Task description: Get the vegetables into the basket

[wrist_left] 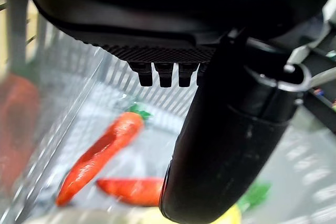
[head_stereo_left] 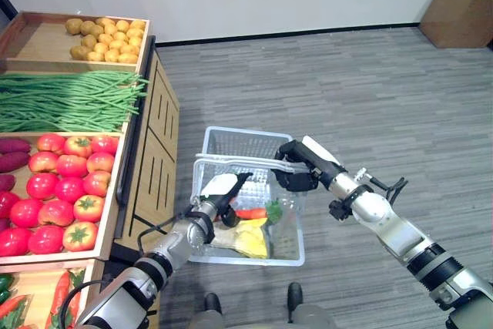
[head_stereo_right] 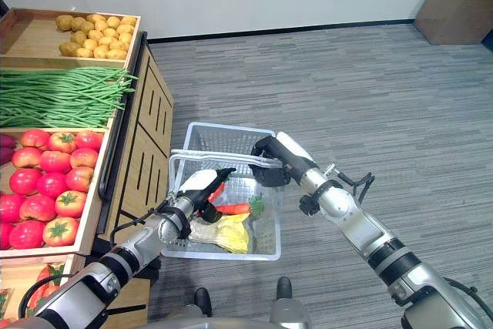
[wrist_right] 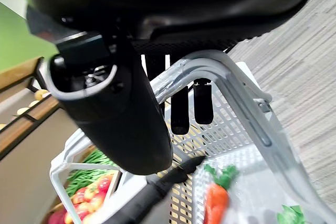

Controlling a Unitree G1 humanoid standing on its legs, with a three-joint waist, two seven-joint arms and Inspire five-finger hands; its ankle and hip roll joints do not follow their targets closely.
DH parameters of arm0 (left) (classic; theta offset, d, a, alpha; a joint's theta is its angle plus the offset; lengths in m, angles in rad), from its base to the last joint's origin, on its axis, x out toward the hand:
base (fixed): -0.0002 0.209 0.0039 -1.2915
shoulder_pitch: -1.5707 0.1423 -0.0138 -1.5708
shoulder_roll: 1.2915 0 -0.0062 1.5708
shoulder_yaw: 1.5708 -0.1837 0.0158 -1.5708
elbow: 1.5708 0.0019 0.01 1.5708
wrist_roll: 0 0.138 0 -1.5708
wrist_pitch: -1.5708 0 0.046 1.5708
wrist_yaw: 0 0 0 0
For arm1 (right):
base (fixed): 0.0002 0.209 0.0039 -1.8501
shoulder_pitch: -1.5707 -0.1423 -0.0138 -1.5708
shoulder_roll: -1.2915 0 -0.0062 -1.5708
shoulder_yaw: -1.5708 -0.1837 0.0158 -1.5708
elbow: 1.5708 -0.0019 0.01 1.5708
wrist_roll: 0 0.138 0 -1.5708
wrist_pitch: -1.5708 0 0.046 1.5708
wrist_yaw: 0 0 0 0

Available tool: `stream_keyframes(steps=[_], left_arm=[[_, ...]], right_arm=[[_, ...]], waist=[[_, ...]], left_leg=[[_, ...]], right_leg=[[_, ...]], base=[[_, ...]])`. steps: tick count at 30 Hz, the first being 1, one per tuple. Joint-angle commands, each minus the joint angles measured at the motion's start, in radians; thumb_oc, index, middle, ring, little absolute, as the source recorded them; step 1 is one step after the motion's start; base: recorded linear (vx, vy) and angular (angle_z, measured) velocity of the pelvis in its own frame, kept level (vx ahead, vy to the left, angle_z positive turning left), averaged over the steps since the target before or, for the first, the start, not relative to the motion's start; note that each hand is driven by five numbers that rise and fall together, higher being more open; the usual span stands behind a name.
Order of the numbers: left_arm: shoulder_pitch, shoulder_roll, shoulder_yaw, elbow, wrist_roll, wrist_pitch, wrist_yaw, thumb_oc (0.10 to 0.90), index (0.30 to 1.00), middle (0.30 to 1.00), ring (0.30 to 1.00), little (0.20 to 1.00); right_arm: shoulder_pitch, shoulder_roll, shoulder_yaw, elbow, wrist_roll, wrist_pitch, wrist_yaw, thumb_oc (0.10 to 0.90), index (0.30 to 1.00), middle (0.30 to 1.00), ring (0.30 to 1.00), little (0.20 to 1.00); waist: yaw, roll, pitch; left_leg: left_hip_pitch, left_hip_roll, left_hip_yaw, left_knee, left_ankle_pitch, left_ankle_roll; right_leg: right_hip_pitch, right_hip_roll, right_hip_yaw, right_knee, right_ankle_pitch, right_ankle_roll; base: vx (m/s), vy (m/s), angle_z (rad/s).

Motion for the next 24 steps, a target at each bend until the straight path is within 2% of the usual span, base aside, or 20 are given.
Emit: stream_keyframes(steps=[1, 4, 5, 7, 8, 9, 10, 11, 14, 16, 19, 20, 22, 24], left_arm=[[-0.131, 0.029, -0.028, -0.103, -0.035, -0.101, 0.011, 0.9, 1.0, 1.0, 1.0, 1.0], [-0.115, 0.04, -0.034, -0.203, -0.109, -0.13, -0.026, 0.9, 1.0, 1.0, 1.0, 1.0], [-0.08, 0.054, -0.033, -0.306, -0.22, -0.151, -0.09, 0.9, 1.0, 1.0, 1.0, 1.0], [-0.042, 0.056, -0.047, -0.403, -0.418, -0.161, -0.188, 0.9, 1.0, 1.0, 1.0, 1.0], [-0.041, 0.062, -0.046, -0.41, -0.428, -0.157, -0.195, 0.9, 1.0, 1.0, 1.0, 1.0], [0.025, 0.052, -0.034, -0.483, -0.787, -0.137, -0.307, 0.9, 1.0, 1.0, 1.0, 1.0], [0.057, 0.043, -0.026, -0.519, -0.938, -0.123, -0.346, 0.9, 1.0, 1.0, 1.0, 1.0], [0.089, 0.056, -0.023, -0.558, -1.057, -0.096, -0.396, 0.9, 1.0, 1.0, 1.0, 1.0], [0.158, 0.114, -0.023, -0.646, -1.234, -0.047, -0.454, 0.9, 1.0, 1.0, 1.0, 1.0], [0.199, 0.16, -0.012, -0.683, -1.289, -0.035, -0.474, 0.9, 1.0, 1.0, 1.0, 1.0], [0.254, 0.21, 0.015, -0.689, -1.289, -0.033, -0.485, 0.9, 1.0, 1.0, 1.0, 1.0], [0.305, 0.222, 0.042, -0.644, -1.278, -0.029, -0.482, 0.9, 1.0, 1.0, 1.0, 1.0], [0.383, 0.192, 0.087, -0.526, -1.265, -0.012, -0.462, 0.9, 1.0, 1.0, 1.0, 1.0], [0.453, 0.123, 0.158, -0.309, -1.205, -0.013, -0.416, 0.9, 1.0, 1.0, 1.0, 1.0]], right_arm=[[-0.081, 0.038, -0.114, -0.03, 0.018, -0.113, -0.087, 0.4, 0.3, 0.3, 0.3, 0.3], [-0.068, 0.048, -0.125, 0.023, -0.019, -0.102, -0.103, 0.4, 0.3, 0.3, 0.3, 0.3], [-0.048, 0.058, -0.146, 0.073, -0.051, -0.088, -0.118, 0.4, 0.3, 0.3, 0.3, 0.3], [-0.035, 0.063, -0.162, 0.128, -0.084, -0.071, -0.128, 0.4, 0.3, 0.3, 0.3, 0.3], [-0.034, 0.064, -0.162, 0.13, -0.085, -0.072, -0.129, 0.4, 0.3, 0.3, 0.3, 0.3], [-0.02, 0.082, -0.177, 0.185, -0.099, -0.062, -0.146, 0.4, 0.3, 0.3, 0.3, 0.3], [-0.013, 0.09, -0.184, 0.216, -0.115, -0.057, -0.156, 0.4, 0.3, 0.3, 0.3, 0.3], [-0.005, 0.092, -0.186, 0.248, -0.148, -0.05, -0.158, 0.4, 0.3, 0.3, 0.3, 0.3], [0.026, 0.105, -0.205, 0.331, -0.194, -0.036, -0.172, 0.4, 0.3, 0.3, 0.3, 0.3], [0.043, 0.115, -0.225, 0.412, -0.211, -0.03, -0.193, 0.4, 0.3, 0.3, 0.3, 0.3], [0.07, 0.131, -0.245, 0.492, -0.213, -0.03, -0.208, 0.4, 0.3, 0.3, 0.3, 0.3], [0.099, 0.15, -0.272, 0.547, -0.195, -0.029, -0.216, 0.4, 0.3, 0.3, 0.3, 0.3], [0.129, 0.17, -0.304, 0.625, -0.196, -0.029, -0.241, 0.4, 0.3, 0.3, 0.3, 0.3], [0.176, 0.179, -0.337, 0.66, -0.201, -0.023, -0.256, 0.4, 0.3, 0.3, 0.3, 0.3]], waist=[[0.015, -0.031, -0.068], [0.019, -0.032, -0.069], [0.024, -0.031, -0.069], [0.027, -0.029, -0.068], [0.027, -0.029, -0.069], [0.03, -0.027, -0.07], [0.032, -0.024, -0.071], [0.034, -0.021, -0.073], [0.04, -0.018, -0.077], [0.046, -0.012, -0.076], [0.052, -0.012, -0.076], [0.057, -0.01, -0.076], [0.063, -0.01, -0.076], [0.065, -0.011, -0.071]], left_leg=[[0.035, 0.009, -0.012, 0.001, -0.067, -0.049], [0.033, 0.007, -0.018, 0.001, -0.067, -0.047], [0.03, 0.006, -0.024, 0.001, -0.067, -0.045], [0.028, 0.005, -0.029, 0.001, -0.066, -0.042], [0.028, 0.005, -0.029, 0.001, -0.067, -0.042], [0.029, 0.003, -0.031, 0.001, -0.067, -0.04], [0.03, 0.0, -0.034, 0.001, -0.066, -0.038], [0.03, -0.001, -0.037, 0.001, -0.067, -0.037], [0.03, -0.003, -0.043, 0.001, -0.067, -0.035], [0.031, -0.004, -0.046, 0.001, -0.066, -0.035], [0.032, -0.005, -0.049, 0.001, -0.065, -0.035], [0.032, -0.007, -0.052, 0.001, -0.063, -0.035], [0.031, -0.009, -0.055, 0.001, -0.061, -0.033], [0.033, -0.011, -0.063, 0.001, -0.06, -0.032]], right_leg=[[0.085, -0.044, -0.079, -0.001, -0.102, 0.084], [0.085, -0.046, -0.081, -0.001, -0.102, 0.084], [0.086, -0.047, -0.083, -0.001, -0.1, 0.084], [0.087, -0.049, -0.086, -0.001, -0.099, 0.084], [0.087, -0.049, -0.086, -0.001, -0.099, 0.084], [0.089, -0.052, -0.088, -0.001, -0.097, 0.084], [0.088, -0.052, -0.088, -0.001, -0.095, 0.083], [0.088, -0.053, -0.089, -0.001, -0.096, 0.083], [0.091, -0.054, -0.092, -0.001, -0.098, 0.081], [0.093, -0.053, -0.095, -0.001, -0.099, 0.081], [0.096, -0.052, -0.097, -0.001, -0.099, 0.081], [0.098, -0.052, -0.098, -0.001, -0.099, 0.08], [0.098, -0.054, -0.1, 0.0, -0.097, 0.08], [0.103, -0.055, -0.106, 0.004, -0.1, 0.081]], base=[[0.0, 0.0, 0.0], [-0.01, 0.001, 0.03], [0.0, 0.0, 0.0], [0.0, 0.0, 0.0], [-0.01, 0.007, 0.07], [-0.01, 0.005, 0.09], [-0.01, 0.004, 0.07], [0.0, 0.006, 0.03], [0.0, 0.0, 0.0], [0.0, 0.0, 0.0], [-0.02, 0.003, 0.04], [0.0, 0.0, 0.0], [-0.02, 0.003, 0.04], [-0.02, -0.002, 0.02]])
